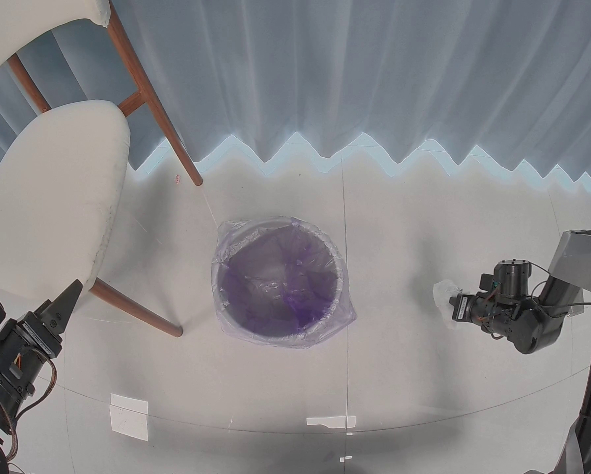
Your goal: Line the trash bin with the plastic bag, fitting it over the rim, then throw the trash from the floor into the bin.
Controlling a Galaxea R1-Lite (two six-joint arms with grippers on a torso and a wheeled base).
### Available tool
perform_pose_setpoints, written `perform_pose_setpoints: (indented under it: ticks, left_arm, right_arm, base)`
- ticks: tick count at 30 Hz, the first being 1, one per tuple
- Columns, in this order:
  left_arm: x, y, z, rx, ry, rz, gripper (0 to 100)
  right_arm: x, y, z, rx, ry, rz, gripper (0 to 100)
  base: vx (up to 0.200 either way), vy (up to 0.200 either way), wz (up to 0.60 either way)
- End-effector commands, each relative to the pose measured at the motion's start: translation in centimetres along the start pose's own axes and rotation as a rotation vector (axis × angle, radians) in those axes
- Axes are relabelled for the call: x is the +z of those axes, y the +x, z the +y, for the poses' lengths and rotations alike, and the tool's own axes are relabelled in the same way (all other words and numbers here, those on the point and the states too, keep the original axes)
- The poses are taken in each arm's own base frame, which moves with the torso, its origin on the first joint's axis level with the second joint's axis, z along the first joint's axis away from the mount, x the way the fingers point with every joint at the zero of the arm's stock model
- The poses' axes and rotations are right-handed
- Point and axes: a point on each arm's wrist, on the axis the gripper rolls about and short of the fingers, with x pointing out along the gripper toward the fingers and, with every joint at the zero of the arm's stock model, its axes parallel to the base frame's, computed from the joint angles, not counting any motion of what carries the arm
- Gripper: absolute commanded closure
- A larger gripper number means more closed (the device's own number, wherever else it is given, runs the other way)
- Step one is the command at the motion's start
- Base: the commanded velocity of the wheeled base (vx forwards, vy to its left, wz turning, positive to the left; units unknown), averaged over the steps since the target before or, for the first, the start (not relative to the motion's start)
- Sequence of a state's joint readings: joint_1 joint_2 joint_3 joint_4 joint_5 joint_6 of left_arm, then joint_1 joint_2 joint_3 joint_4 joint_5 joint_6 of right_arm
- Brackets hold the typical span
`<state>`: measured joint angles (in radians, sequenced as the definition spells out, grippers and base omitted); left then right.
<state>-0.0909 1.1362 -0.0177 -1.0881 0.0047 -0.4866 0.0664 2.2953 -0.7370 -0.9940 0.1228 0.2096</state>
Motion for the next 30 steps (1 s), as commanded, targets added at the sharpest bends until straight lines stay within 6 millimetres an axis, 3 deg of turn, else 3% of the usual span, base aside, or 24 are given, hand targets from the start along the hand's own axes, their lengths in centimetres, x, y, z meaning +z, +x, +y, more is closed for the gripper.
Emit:
perform_pose_setpoints:
  ticks: [1,2,3,5,10,19,22,30]
  left_arm:
    - [-0.3,-0.3,0.3,0.011,0.017,0.005,0]
    - [-0.3,-0.3,0.3,0.011,0.017,0.005,0]
    - [-0.2,-0.4,0.2,0.007,0.018,0.0,0]
    - [0.0,-0.6,0.2,0.004,0.025,-0.017,0]
    - [0.6,-1.4,0.3,0.023,0.126,-0.077,0]
    - [1.9,-3.4,0.4,0.059,0.171,-0.218,0]
    - [2.0,-5.2,0.2,0.063,0.184,-0.278,0]
    - [-0.1,-9.4,0.5,0.041,0.246,-0.231,0]
  right_arm:
    - [-2.0,-12.5,2.6,0.091,-0.002,-0.147,100]
    - [-2.0,-12.5,2.6,0.091,-0.002,-0.147,100]
    - [-2.8,-14.1,3.2,0.129,-0.024,-0.199,100]
    - [-3.9,-15.4,3.7,0.156,-0.042,-0.175,100]
    - [-3.0,-17.5,5.1,0.254,-0.073,-0.247,100]
    - [-1.3,-17.0,9.3,0.427,-0.168,-0.344,100]
    - [-0.6,-16.8,11.6,0.513,-0.206,-0.386,100]
    - [1.7,-14.9,15.0,0.583,-0.218,-0.444,100]
  base:
    - [0.0,0.0,0.0]
    - [0.0,0.0,0.0]
    - [0.0,0.0,0.0]
    - [0.0,0.0,0.0]
    - [0.0,0.0,0.0]
    - [0.0,0.0,0.0]
    - [0.0,0.0,0.0]
    - [0.0,0.0,0.0]
